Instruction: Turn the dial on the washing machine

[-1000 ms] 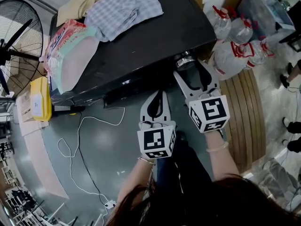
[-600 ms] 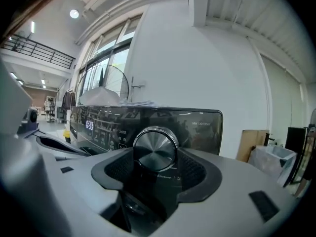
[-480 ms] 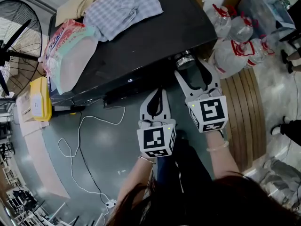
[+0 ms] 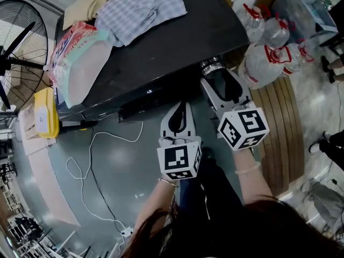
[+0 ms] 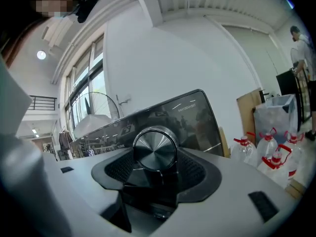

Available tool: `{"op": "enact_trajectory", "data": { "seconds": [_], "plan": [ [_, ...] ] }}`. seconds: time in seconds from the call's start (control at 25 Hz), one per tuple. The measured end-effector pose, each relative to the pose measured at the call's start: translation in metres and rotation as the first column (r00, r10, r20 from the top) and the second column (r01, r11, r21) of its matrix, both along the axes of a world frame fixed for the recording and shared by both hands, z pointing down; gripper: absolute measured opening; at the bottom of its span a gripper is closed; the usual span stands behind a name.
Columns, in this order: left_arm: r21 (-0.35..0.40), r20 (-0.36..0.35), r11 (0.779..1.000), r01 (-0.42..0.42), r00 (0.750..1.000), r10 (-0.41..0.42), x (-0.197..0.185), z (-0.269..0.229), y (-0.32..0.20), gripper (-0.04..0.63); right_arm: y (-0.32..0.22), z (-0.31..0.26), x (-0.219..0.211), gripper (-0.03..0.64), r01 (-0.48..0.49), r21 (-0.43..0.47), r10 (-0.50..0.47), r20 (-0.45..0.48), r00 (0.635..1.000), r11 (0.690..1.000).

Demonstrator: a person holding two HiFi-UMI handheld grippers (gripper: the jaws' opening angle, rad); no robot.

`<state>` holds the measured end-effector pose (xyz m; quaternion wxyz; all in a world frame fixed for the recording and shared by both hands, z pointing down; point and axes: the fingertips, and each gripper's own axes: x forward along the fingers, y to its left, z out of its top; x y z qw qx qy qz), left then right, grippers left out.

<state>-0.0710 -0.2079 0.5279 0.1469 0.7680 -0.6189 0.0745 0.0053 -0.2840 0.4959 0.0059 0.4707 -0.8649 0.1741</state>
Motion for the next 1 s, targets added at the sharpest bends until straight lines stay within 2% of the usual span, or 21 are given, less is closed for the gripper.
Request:
{"op": "enact_trajectory", "data": {
  "seconds": [0.2, 0.32, 0.44, 0.56, 0.68, 0.88, 1.0],
  "plan": [
    [-0.002, -0.002, 1.0, -0.002, 1.0, 0.002, 0.001, 0.001, -0.001, 0.017, 0.0, 0.0, 0.0, 0.295, 0.006, 0.017, -0.006, -0.021, 1.0, 1.0],
    [-0.003, -0.004, 1.0, -0.005, 1.0, 0.005, 0.002, 0.001, -0.001, 0.017, 0.0, 0.002, -0.001, 0.295, 0.017, 0.027, -0.015, -0.064, 0.998, 0.999],
    [-0.003, -0.005, 1.0, -0.007, 1.0, 0.007, 0.003, 0.001, -0.001, 0.017, 0.001, 0.004, -0.002, 0.316, 0.034, 0.061, -0.023, -0.174, 0.984, 0.998],
    [-0.002, -0.006, 1.0, -0.008, 1.0, 0.008, 0.003, 0.001, -0.001, 0.017, 0.004, 0.001, -0.007, 0.321, 0.08, 0.119, -0.038, -0.32, 0.947, 0.99],
    [-0.001, -0.006, 1.0, -0.008, 1.0, 0.008, 0.004, 0.0, -0.001, 0.017, 0.005, -0.001, -0.01, 0.322, 0.104, 0.151, -0.035, -0.403, 0.914, 0.983],
    [-0.004, -0.006, 1.0, -0.007, 1.0, 0.007, 0.003, 0.001, -0.002, 0.017, 0.002, -0.005, -0.008, 0.301, 0.099, 0.182, -0.009, -0.441, 0.897, 0.978],
    [-0.008, -0.007, 1.0, -0.006, 1.0, 0.006, 0.002, 0.003, -0.002, 0.017, 0.001, -0.005, -0.007, 0.288, 0.092, 0.18, -0.006, -0.425, 0.905, 0.979]
  ]
}}
